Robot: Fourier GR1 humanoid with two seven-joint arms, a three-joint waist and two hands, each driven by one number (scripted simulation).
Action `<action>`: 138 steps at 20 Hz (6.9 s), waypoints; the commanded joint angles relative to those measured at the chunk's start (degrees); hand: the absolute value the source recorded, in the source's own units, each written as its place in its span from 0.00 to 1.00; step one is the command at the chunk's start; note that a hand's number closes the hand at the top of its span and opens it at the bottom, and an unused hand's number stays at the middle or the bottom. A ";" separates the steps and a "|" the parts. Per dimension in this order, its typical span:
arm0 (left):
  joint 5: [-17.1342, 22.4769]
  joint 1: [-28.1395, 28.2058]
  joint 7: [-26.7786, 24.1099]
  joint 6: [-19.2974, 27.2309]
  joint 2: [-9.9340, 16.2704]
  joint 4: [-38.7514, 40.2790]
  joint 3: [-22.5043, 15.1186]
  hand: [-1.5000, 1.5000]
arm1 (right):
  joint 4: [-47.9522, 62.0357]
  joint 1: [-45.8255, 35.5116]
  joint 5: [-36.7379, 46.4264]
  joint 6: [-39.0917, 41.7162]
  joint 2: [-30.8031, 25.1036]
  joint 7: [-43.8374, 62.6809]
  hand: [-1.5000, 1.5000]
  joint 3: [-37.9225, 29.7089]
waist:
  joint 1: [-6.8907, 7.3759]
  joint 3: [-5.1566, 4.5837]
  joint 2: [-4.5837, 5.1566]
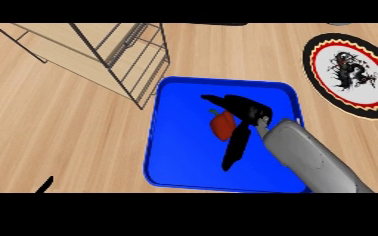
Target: Pick the bell pepper from the tray and place it in the plate
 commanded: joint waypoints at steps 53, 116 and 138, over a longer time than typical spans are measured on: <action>1.19 -42.77 12.33 -5.50 -18.35 -2.91 3.45 0.50 | 61.70 -37.34 -2.87 45.99 19.36 11.02 0.00 2.29 | -1.95 0.42 -0.67; 0.46 -33.93 10.59 -10.44 -17.72 -3.62 13.12 0.50 | -18.16 32.75 17.57 -25.77 -43.58 -62.09 1.00 -33.73 | -8.09 0.59 -1.78; -4.40 -41.07 15.67 -14.70 -24.84 -3.56 12.51 0.50 | 29.78 2.21 34.30 -24.23 -25.25 -68.40 1.00 -32.52 | -1.70 0.49 -0.74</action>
